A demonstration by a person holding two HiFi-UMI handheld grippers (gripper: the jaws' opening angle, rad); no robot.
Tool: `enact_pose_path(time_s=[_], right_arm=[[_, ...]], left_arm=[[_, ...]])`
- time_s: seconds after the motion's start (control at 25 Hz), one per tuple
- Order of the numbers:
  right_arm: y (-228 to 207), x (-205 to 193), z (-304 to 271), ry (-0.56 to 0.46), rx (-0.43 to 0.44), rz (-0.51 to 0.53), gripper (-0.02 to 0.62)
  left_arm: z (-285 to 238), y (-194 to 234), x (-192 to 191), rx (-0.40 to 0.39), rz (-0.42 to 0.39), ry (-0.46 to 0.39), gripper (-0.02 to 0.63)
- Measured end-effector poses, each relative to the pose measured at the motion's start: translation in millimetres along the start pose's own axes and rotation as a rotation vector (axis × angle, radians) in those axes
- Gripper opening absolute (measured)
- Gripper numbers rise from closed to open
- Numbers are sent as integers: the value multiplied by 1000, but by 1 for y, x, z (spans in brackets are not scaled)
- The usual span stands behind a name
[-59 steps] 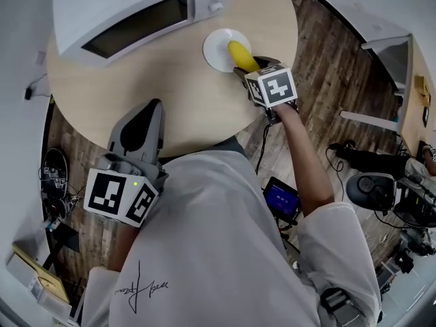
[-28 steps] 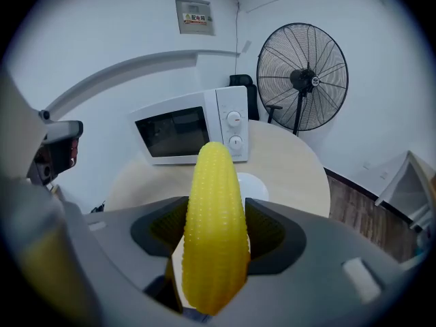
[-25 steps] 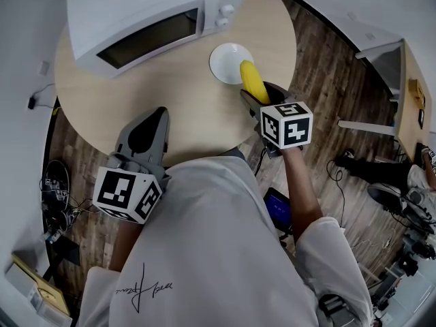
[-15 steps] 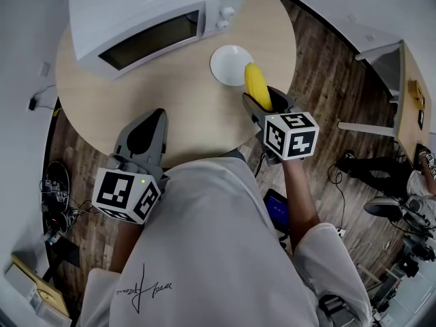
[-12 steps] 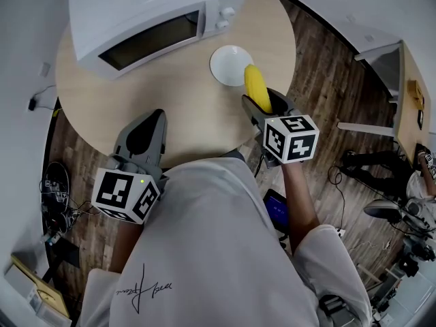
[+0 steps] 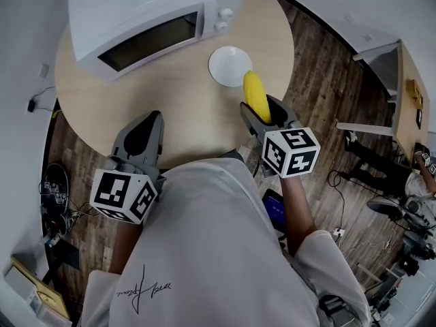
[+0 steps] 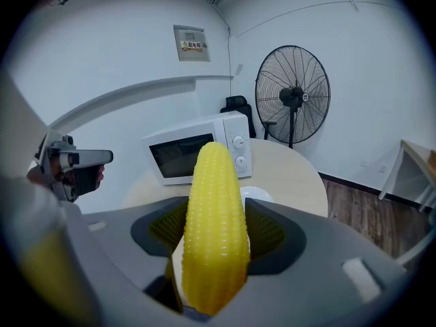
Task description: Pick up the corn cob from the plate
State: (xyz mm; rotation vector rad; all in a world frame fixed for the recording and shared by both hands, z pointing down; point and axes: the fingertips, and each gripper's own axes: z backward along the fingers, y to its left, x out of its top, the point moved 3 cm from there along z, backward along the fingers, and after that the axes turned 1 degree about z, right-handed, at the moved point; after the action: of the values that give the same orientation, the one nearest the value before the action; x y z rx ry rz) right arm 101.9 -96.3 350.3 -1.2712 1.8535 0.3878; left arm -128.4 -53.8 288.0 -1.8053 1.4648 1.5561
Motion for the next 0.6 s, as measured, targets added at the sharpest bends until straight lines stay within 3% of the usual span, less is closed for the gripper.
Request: enact_pose_path(time_s=[0.6], right_arm=[[6, 2, 31, -106, -17, -30, 272]], left_arm=[[2, 4, -7, 18, 2, 14, -9]])
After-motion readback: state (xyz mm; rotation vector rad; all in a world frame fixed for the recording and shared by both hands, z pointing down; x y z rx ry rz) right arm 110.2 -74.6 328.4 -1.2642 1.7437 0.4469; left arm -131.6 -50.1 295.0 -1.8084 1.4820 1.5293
